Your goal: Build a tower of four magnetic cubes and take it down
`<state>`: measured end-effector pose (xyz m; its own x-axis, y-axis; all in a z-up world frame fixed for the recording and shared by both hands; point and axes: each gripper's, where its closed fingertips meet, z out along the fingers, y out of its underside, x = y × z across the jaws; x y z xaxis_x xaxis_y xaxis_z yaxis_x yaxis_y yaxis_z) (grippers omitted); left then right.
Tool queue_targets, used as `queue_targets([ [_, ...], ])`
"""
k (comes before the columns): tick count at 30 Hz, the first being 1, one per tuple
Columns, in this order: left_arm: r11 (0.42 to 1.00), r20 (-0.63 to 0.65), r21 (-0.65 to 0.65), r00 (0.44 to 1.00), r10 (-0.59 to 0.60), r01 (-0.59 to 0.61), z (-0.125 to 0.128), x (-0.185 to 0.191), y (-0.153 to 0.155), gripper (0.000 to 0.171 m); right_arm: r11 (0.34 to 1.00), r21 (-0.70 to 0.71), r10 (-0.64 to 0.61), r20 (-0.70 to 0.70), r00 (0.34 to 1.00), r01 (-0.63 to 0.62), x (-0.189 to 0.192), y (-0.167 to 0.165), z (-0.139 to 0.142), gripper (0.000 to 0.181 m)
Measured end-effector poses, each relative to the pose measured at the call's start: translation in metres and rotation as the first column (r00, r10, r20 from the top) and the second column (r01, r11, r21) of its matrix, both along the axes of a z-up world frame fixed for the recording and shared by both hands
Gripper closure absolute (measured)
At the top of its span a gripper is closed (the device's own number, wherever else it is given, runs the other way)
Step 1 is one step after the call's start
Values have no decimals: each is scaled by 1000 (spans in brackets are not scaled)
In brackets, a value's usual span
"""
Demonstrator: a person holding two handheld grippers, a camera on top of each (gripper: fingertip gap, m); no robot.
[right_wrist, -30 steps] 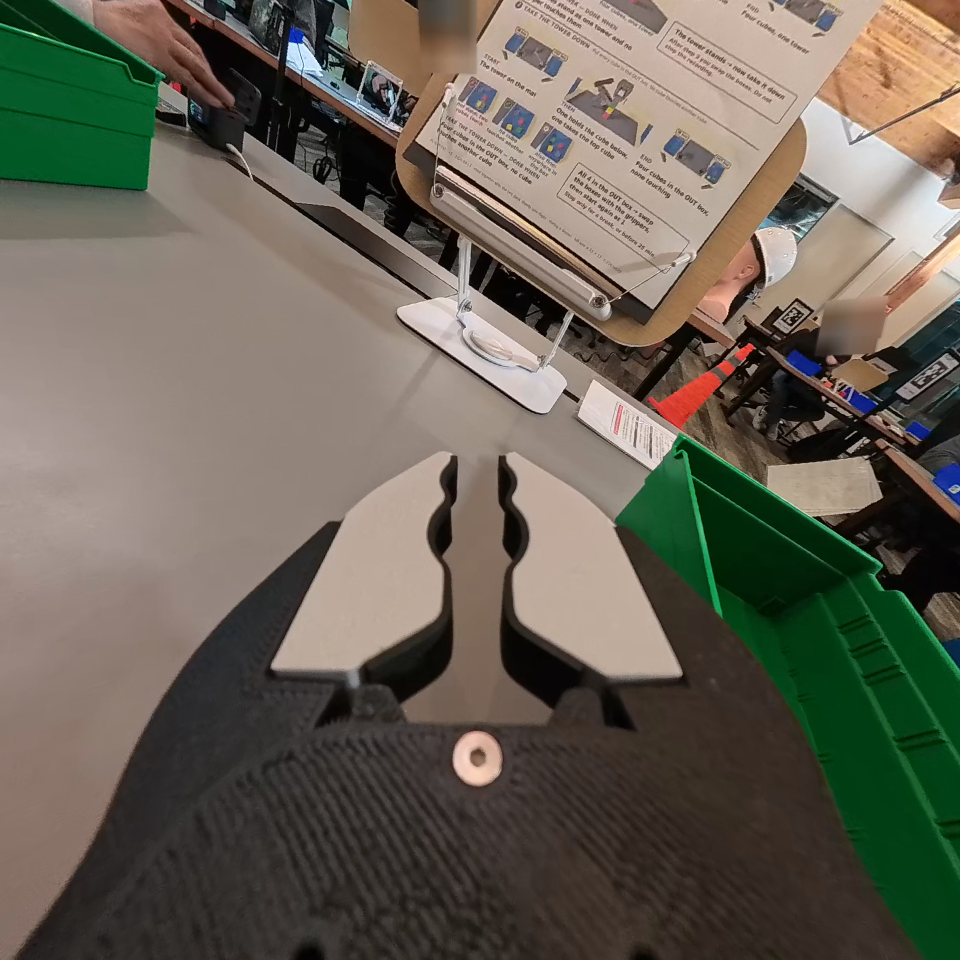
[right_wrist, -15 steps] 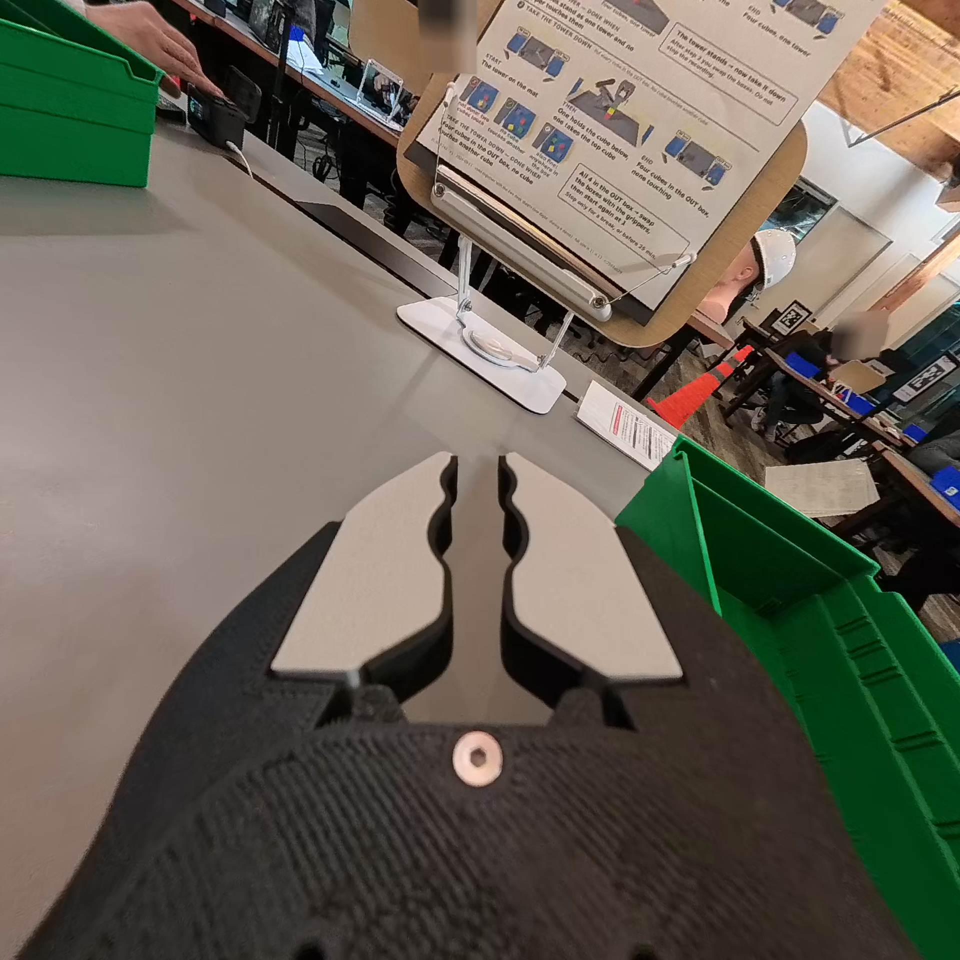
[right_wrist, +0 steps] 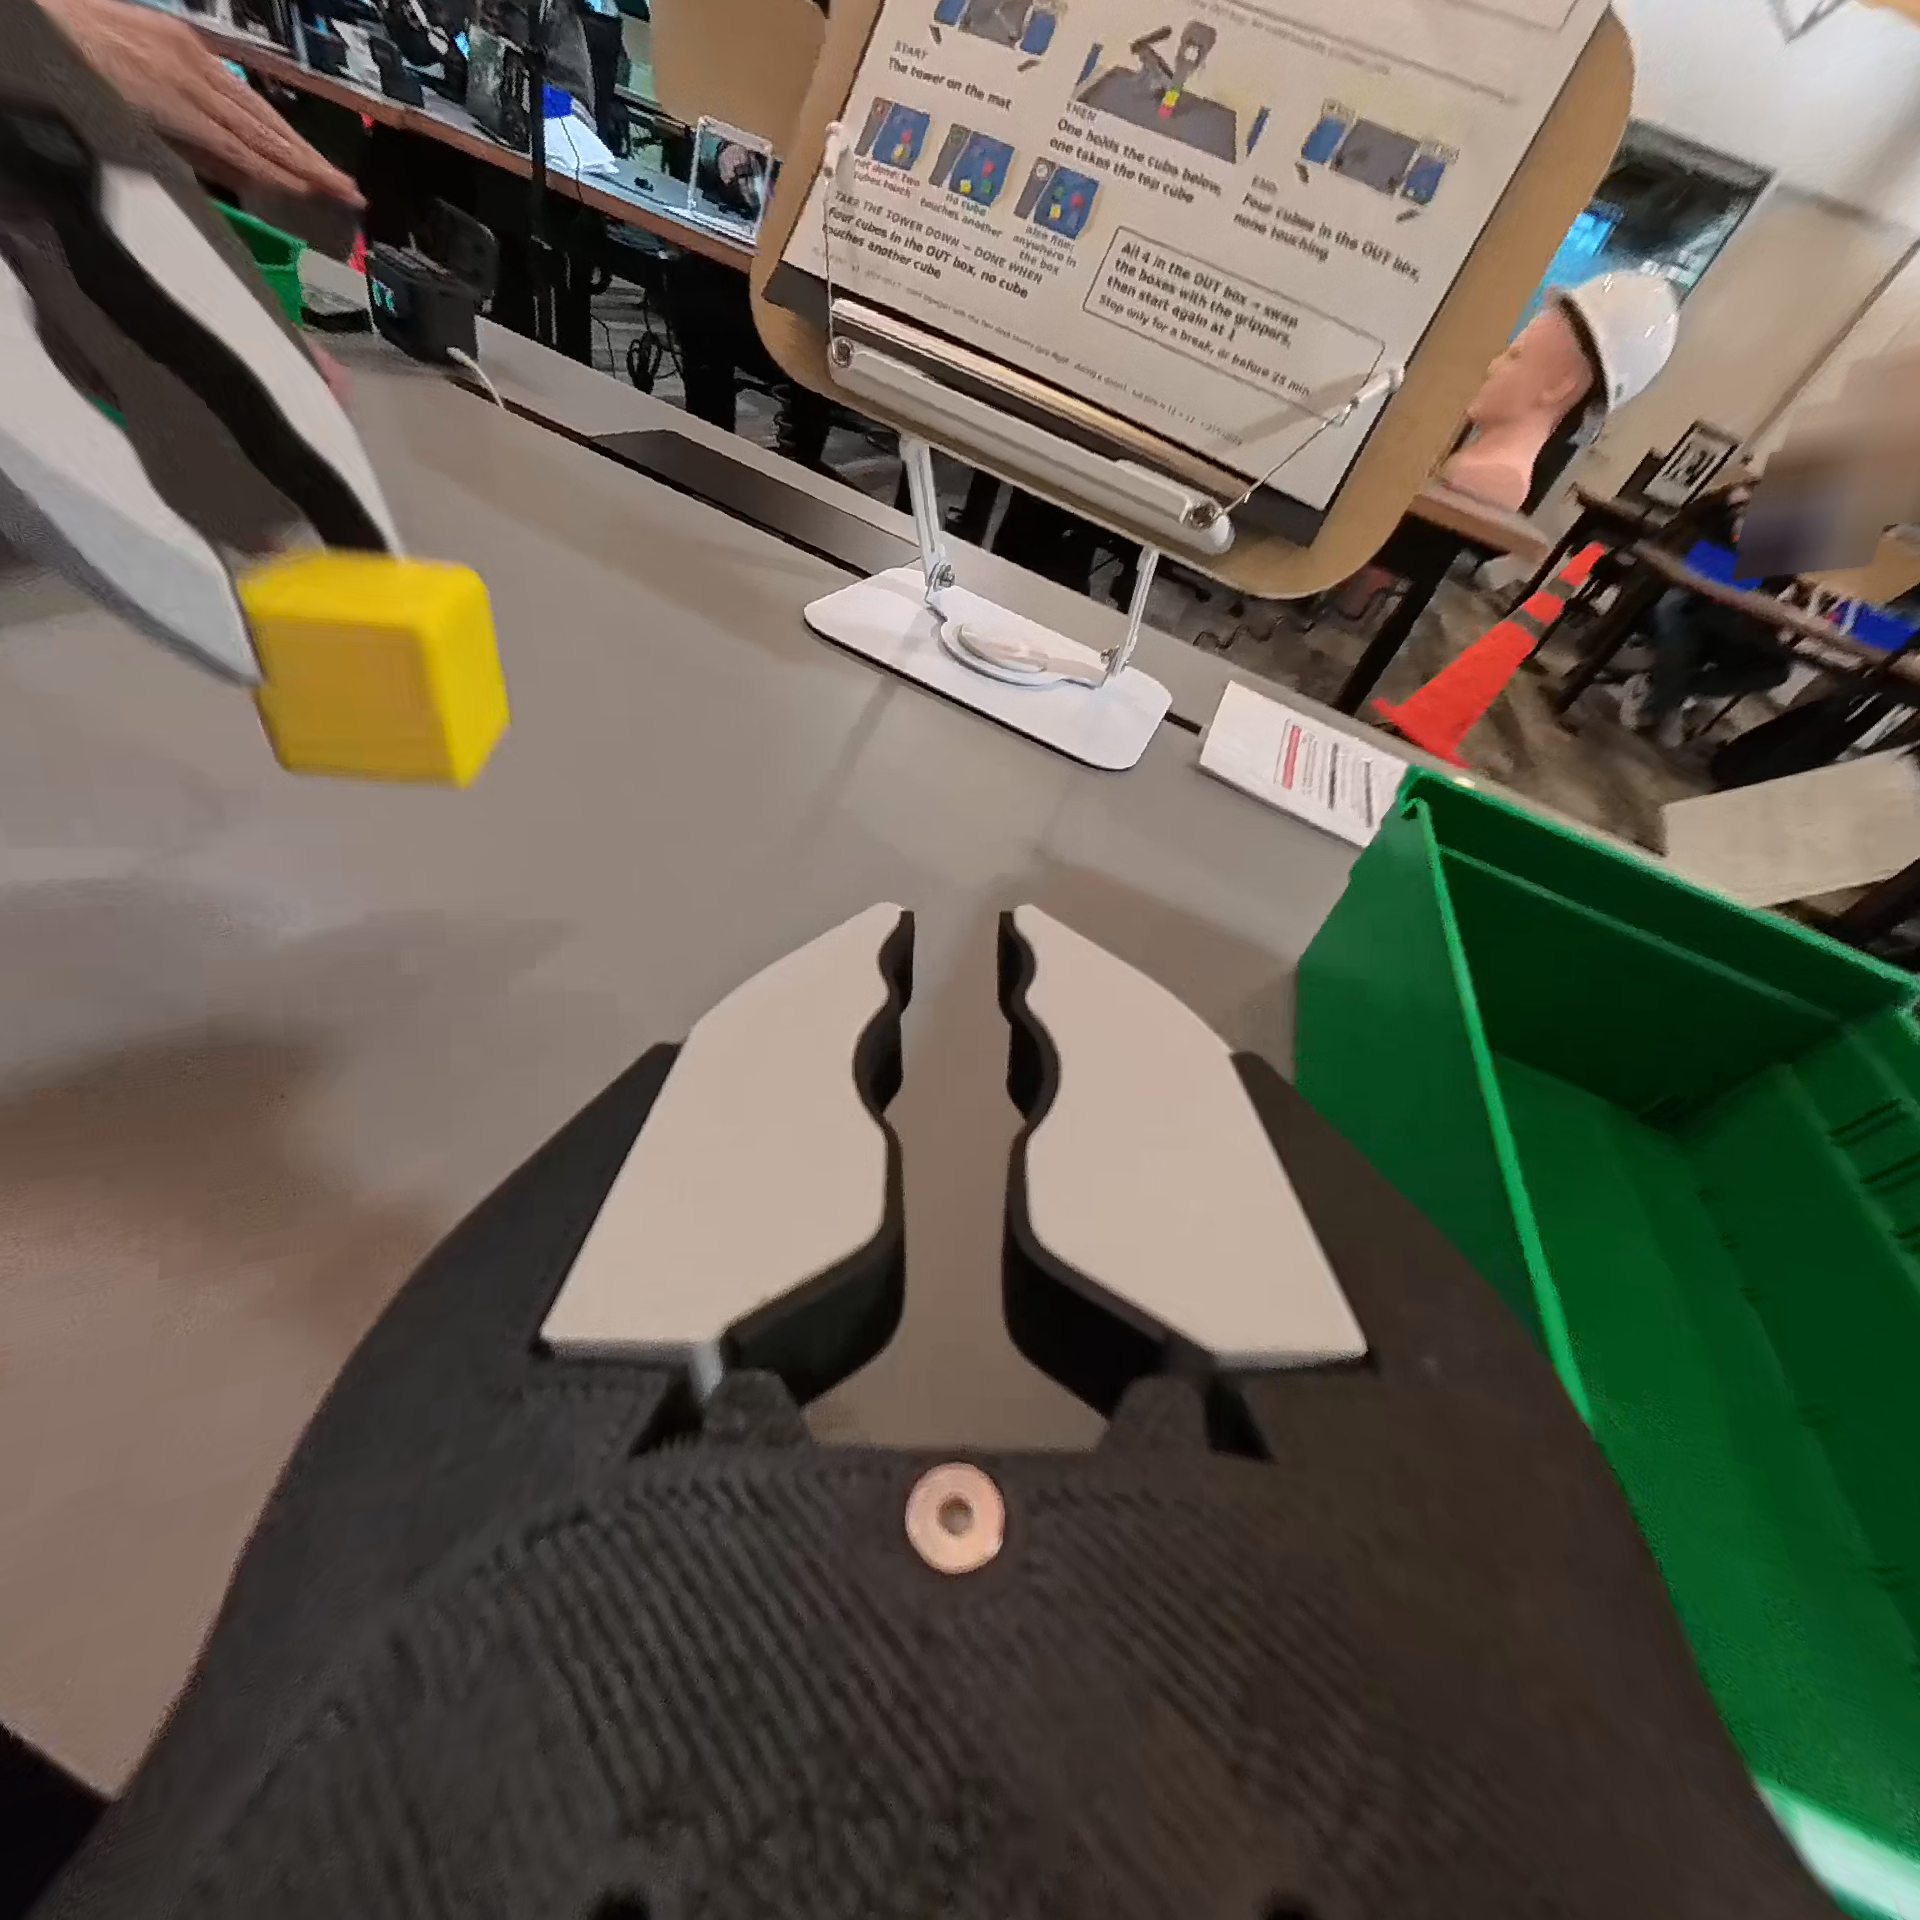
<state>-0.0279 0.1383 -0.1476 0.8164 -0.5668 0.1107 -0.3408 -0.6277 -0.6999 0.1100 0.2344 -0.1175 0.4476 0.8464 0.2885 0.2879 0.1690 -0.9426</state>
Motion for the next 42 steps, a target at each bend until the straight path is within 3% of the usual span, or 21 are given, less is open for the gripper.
queue_targets([
  [3, 982, -49, -37, 981, -187, 186, -28, 13, 23, 122, 997, -72, -5, -4, 1000, 5, 3, 7, -7, 165],
  [7, 943, -169, -118, 929, -329, 312, -59, 3, 45, 122, 991, -130, -15, 16, 1000, 17, 7, 16, -18, 165],
  [14, 887, -93, -90, 883, -461, 453, -62, 10, 64, 123, 981, -194, 18, 59, 998, -6, 4, 14, -34, 164],
  [22, 895, -46, -38, 894, -446, 445, -70, 8, 67, 123, 972, -233, 29, 60, 998, -14, 6, 15, -38, 162],
  [26, 912, -67, -37, 910, -410, 408, -77, 4, 70, 113, 960, -280, 29, 46, 999, -16, 8, 16, -40, 161],
  [42, 906, -73, -41, 903, -423, 421, -73, 12, 65, 120, 944, -328, 28, 29, 999, -17, 11, 19, -41, 160],
])
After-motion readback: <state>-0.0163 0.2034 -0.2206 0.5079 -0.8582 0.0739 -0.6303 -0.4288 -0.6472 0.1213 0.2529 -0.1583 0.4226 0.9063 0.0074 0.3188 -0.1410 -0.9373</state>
